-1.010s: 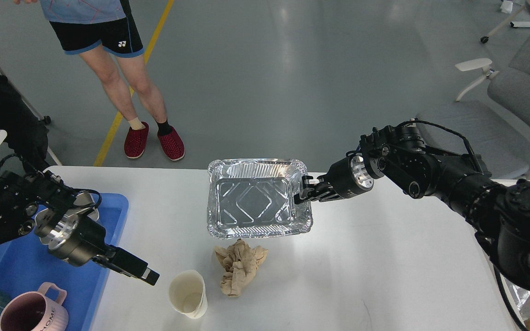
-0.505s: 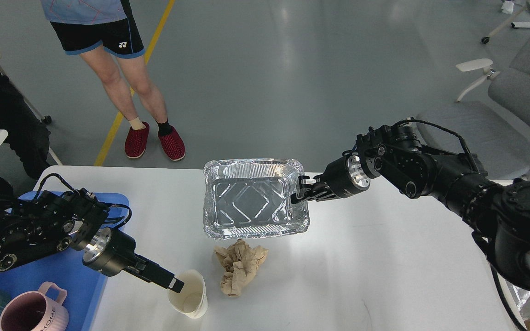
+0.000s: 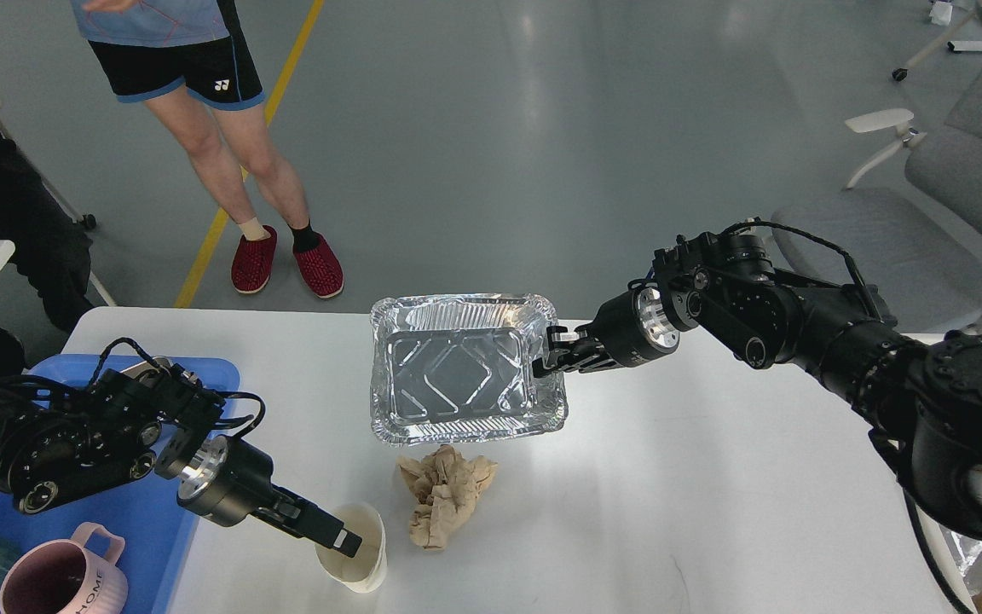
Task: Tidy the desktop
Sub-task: 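Lift the paper cup with the left gripper over the foil tray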
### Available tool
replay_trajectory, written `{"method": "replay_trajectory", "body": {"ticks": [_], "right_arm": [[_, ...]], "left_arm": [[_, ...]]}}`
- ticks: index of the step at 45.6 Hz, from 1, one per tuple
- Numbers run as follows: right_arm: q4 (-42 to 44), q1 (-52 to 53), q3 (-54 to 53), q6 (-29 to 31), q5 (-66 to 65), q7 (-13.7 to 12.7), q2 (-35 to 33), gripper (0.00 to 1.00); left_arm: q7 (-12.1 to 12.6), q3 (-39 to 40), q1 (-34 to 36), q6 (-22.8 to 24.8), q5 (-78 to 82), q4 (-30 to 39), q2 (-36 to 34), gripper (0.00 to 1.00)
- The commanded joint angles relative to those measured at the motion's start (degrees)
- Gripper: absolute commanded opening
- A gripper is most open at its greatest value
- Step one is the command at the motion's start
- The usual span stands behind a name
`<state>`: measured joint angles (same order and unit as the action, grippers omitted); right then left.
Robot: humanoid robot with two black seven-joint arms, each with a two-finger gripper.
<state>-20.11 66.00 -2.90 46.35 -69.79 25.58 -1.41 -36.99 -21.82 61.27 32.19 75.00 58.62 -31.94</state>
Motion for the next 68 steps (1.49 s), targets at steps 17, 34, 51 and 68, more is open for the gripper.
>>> {"method": "replay_trajectory", "body": {"ticks": [17, 34, 51, 68], "right_arm": [[-0.02, -0.17, -0.01, -0.21, -0.08, 0.00, 0.44, 0.00], [-0.02, -0.17, -0.01, -0.73, -0.08, 0.00, 0.79, 0.00], [0.07, -0.34, 0.17, -0.91, -0.08, 0.00, 0.70, 0.00], [0.07, -0.43, 0.26, -1.44, -0.17, 0.09, 0.79, 0.00]], "left_arm": [[-0.89, -1.56, -0.01, 0.60, 0.50, 0.00, 0.30, 0.13], [-1.33, -3.41, 0.43, 0.42, 1.11, -0.08, 0.21, 0.01], [-2.65, -3.32, 5.34, 2.00, 1.20, 1.06, -3.47, 0.01], [-1.94, -3.50, 21.51, 9.03, 7.27, 21.71, -23.77, 0.01]]}}
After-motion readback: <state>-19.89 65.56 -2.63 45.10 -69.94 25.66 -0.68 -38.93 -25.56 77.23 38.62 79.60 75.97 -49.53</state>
